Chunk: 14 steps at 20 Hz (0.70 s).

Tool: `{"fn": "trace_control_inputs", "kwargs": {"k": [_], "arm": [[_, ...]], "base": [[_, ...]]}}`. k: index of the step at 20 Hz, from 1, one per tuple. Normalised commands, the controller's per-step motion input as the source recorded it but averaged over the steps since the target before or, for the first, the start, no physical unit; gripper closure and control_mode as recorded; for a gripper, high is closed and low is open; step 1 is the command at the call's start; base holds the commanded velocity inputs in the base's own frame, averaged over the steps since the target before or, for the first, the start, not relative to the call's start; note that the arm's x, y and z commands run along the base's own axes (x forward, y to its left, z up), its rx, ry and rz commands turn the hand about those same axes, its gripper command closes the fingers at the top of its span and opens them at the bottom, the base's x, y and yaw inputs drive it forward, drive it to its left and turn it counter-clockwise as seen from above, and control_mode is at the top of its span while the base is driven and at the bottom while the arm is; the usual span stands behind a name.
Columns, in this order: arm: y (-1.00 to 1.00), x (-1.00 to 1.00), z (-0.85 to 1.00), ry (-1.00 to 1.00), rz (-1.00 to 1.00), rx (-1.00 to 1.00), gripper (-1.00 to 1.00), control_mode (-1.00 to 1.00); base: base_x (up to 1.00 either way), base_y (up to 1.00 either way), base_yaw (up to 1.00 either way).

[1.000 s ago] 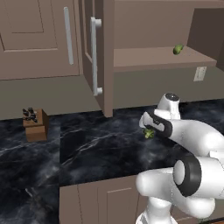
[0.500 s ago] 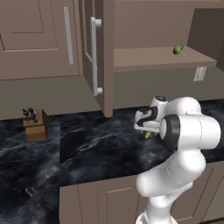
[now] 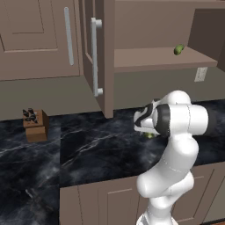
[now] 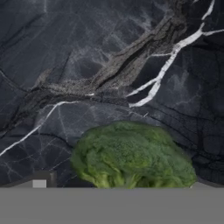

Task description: Pick the cucumber, broccoli from the counter and place them in the cabinet. Then close the cabinet.

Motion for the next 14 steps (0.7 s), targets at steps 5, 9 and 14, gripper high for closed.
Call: {"fn": "trace_control_inputs", "kwargs": {"k": [5,9,14], "arm": [[0.00,0.05,-0.28,0.03,0.00,0.00,1.00,-1.00],[0.01,-0.48,0.06,-0.09,0.00,0.00,1.00,-1.00],[0.03,-0.85,0.59,-0.07,0.00,0.00,1.00,-1.00]], "base": [[0.00,0.00,0.00],[0.00,0.00,0.00],[0.00,0.00,0.00]]}}
